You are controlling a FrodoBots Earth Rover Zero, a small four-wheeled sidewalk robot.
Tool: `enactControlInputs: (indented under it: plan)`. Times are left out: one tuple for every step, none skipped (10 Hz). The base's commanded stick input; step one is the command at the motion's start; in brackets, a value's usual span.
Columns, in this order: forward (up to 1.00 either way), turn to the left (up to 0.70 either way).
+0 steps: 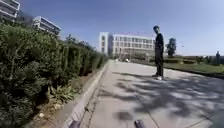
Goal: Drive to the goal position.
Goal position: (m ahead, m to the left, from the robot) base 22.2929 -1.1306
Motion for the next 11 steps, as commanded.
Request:
enactControlInputs:
  plan:
    - [0.70, 0.00]
    - [0.70, 0.00]
    - [0.70, 0.00]
    - [0.50, 0.00]
    - [0.00, 0.00]
    - [0.00, 0.00]
    - [0.00, 0.00]
    - [0.00, 0.00]
    - [0.00, 0.00]
    - [0.00, 0.00]
    - [0.00, 0.00]
